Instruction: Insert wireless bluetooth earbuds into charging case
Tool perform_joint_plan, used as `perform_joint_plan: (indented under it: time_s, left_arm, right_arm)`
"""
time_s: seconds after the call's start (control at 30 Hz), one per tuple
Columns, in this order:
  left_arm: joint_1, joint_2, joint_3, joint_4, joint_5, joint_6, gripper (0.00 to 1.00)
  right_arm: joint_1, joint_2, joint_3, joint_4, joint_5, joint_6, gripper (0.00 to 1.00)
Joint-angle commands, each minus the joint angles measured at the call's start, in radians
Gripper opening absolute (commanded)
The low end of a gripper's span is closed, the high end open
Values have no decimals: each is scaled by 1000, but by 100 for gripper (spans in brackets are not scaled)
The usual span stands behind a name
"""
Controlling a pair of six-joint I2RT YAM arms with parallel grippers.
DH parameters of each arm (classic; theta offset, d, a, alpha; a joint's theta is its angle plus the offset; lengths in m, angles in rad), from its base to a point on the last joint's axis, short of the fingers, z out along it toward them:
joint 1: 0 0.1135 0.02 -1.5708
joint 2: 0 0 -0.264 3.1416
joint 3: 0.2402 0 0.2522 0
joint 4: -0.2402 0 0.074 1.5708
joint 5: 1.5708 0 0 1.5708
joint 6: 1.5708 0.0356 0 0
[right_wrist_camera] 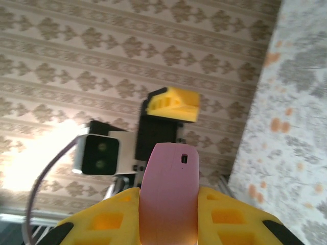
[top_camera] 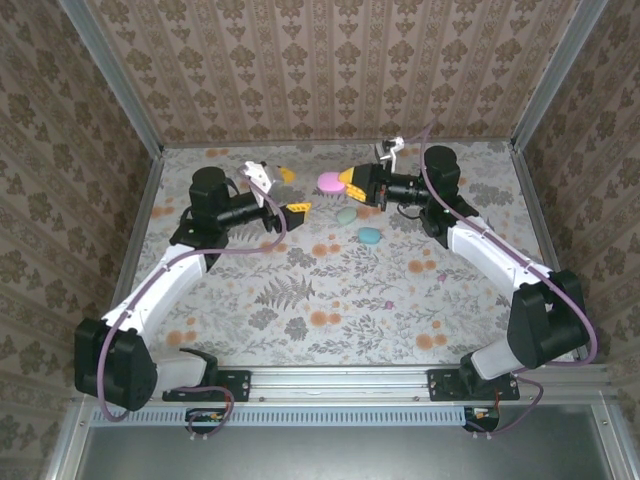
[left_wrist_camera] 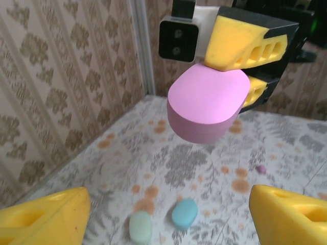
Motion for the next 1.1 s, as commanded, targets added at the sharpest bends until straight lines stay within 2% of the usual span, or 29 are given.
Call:
perform_joint_plan:
  time_s: [0.0,0.17,0.4,0.57,0.87,1.07]
  left_arm:
    - [-4,15,-23,295,81,-175,81]
    - [-28,46,-17,398,81,-229,80]
    - [-43,97,19,517,101,-341,75]
    - [-55,115,53,477,168,-347,68]
    - [-66,118,73,454,180,-348,50]
    - [-67,120,80,442,180,-345,47]
  right_arm:
    - [2,2,-11,344,-34,255,21]
    - [3,60,-3,542,-11,425,19]
    - [30,102,26,555,-38,450,19]
    - [38,120,38,553,-49,453,19]
    - [43,136,45,572,-56,474,19]
    - [45,142,45,585,-51,483,19]
